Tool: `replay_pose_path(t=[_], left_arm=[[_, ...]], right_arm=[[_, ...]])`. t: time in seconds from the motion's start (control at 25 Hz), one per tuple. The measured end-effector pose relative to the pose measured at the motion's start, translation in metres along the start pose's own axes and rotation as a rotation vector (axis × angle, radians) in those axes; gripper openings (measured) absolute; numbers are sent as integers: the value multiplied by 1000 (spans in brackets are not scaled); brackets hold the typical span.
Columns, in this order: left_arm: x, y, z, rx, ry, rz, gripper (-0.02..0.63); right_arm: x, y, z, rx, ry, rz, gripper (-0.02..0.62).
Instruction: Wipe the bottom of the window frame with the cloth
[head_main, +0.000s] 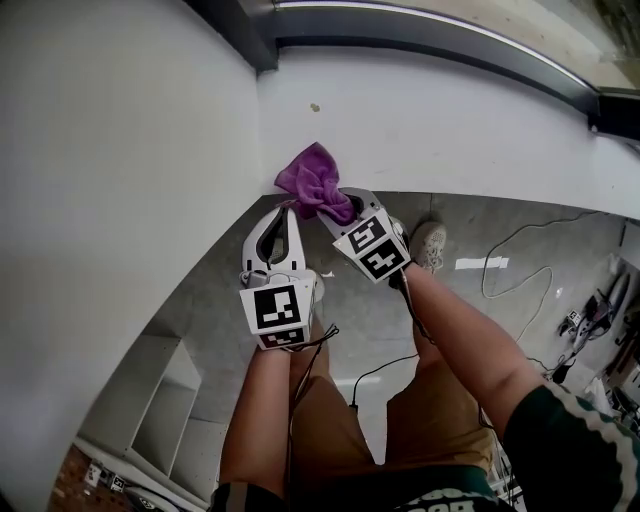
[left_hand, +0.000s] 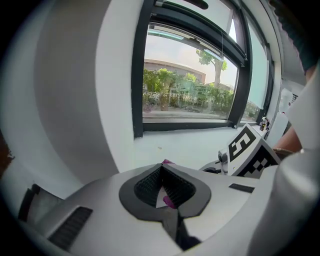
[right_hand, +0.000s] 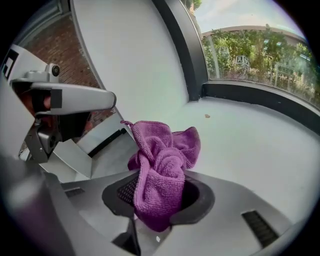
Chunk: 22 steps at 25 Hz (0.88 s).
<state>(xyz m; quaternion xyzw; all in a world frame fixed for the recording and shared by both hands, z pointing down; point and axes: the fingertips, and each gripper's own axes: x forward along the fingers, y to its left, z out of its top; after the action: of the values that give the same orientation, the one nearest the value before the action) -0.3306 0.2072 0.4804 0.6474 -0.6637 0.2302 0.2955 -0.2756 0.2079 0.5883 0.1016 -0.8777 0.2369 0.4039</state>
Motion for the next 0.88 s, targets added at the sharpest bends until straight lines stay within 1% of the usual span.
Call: replay_pose_path(t=[0.4, 0.68, 0.88], left_arm=[[-6, 17, -7, -15, 10, 16, 9], [2, 14, -5, -39, 11, 21, 9], [14, 11, -4, -58, 21, 20, 9]], right_arm=[[20, 24, 19, -33, 10, 85, 149], [21, -2, 36, -25, -7, 59, 149], [22, -28, 55, 6, -28, 24, 149]])
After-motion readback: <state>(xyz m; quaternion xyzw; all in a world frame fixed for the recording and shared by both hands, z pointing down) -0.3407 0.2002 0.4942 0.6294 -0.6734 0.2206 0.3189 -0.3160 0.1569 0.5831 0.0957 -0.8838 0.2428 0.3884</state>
